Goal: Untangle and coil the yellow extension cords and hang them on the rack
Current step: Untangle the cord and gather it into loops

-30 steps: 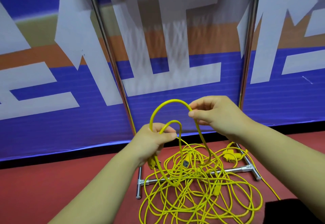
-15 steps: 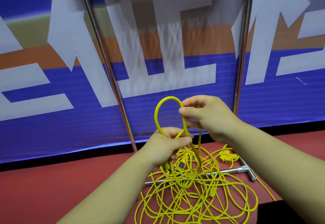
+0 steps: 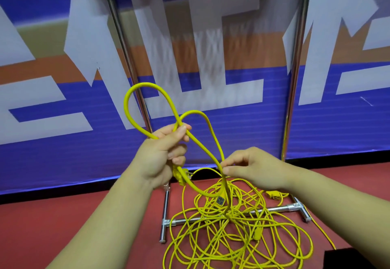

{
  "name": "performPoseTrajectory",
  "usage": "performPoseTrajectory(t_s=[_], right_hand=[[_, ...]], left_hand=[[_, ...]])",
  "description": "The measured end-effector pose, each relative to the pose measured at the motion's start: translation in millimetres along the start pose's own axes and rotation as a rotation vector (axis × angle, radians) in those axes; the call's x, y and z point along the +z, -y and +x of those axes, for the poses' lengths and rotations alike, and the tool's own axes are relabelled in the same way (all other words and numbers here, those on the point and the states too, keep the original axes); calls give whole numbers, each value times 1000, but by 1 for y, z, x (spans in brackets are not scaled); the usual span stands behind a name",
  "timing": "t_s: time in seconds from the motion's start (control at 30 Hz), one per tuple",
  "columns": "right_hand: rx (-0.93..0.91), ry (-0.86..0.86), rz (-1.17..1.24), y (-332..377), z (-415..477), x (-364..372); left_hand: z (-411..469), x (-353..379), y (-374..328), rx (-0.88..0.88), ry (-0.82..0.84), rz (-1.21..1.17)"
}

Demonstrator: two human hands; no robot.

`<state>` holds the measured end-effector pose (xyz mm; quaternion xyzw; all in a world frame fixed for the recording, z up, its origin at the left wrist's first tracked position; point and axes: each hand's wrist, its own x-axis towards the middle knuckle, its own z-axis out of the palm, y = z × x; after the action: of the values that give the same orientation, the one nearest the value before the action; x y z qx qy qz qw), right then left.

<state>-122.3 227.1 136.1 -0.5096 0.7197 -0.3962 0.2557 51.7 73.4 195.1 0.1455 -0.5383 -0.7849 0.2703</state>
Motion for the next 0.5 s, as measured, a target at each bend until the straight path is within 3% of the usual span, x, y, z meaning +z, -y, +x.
performPoseTrajectory(t_s=[0.17, 0.23, 0.37, 0.43, 0.5], right_hand=[[-36, 107, 87, 3, -3, 10], [-40, 55, 249, 8, -1, 12], [142, -411, 615, 14, 16, 3], [220, -628, 548, 7, 23, -2], [288, -703, 254, -11, 29, -2]], left_hand=[[1, -11, -4, -9, -63, -58], [4, -21, -3, -44, -117, -43], [7, -44, 5, -238, -280, 82], [8, -51, 10, -299, -312, 162], [6, -54, 12, -321, -312, 179]])
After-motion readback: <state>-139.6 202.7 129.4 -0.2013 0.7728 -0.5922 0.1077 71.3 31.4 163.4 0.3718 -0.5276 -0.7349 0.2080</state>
